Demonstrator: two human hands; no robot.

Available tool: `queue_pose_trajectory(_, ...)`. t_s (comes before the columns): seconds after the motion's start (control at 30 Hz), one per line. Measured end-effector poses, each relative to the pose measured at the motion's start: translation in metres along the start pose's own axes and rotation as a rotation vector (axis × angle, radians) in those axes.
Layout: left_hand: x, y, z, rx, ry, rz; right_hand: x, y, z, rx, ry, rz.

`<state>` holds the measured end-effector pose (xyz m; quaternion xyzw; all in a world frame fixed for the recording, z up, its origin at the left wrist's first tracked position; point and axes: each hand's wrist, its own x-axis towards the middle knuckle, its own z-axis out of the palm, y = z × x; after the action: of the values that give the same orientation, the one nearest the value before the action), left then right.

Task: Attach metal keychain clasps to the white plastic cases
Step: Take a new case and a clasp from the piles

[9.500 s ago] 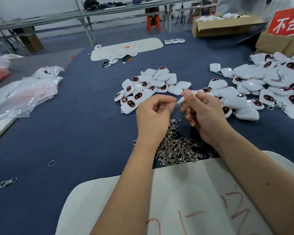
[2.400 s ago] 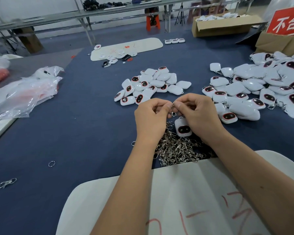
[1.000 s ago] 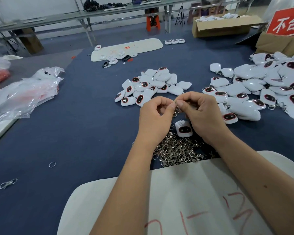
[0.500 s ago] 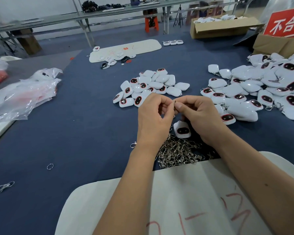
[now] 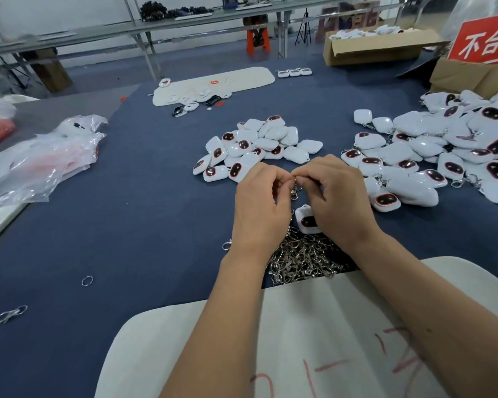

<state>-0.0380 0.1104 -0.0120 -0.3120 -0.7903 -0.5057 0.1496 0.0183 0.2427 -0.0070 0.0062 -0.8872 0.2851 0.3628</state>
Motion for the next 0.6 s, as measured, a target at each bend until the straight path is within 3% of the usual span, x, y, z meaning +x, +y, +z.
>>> queue_pose_trajectory(0.2, -0.0004, 0.0003, 0.0010, 0.013, 0.039, -0.014, 0.0009, -0.0004, 0.0012, -0.063, 0.023, -0.061)
queue_pose_trajectory(0.3, 0.0004, 0.0027, 0.0005, -0.006, 0.052, -0.003, -0.0003, -0.0017, 0.0014, 0.127, 0.024, 0.047)
queue_pose_trajectory(0.4, 0.0014, 0.0045, -0.0001, -0.027, 0.080, 0.015, 0.0015, -0.0012, -0.0001, 0.345, -0.104, 0.196)
queue_pose_trajectory(0.6, 0.0018, 0.0061, -0.0010, -0.036, 0.077, 0.054, 0.0024, 0.0025, -0.0019, 0.481, -0.131, 0.250)
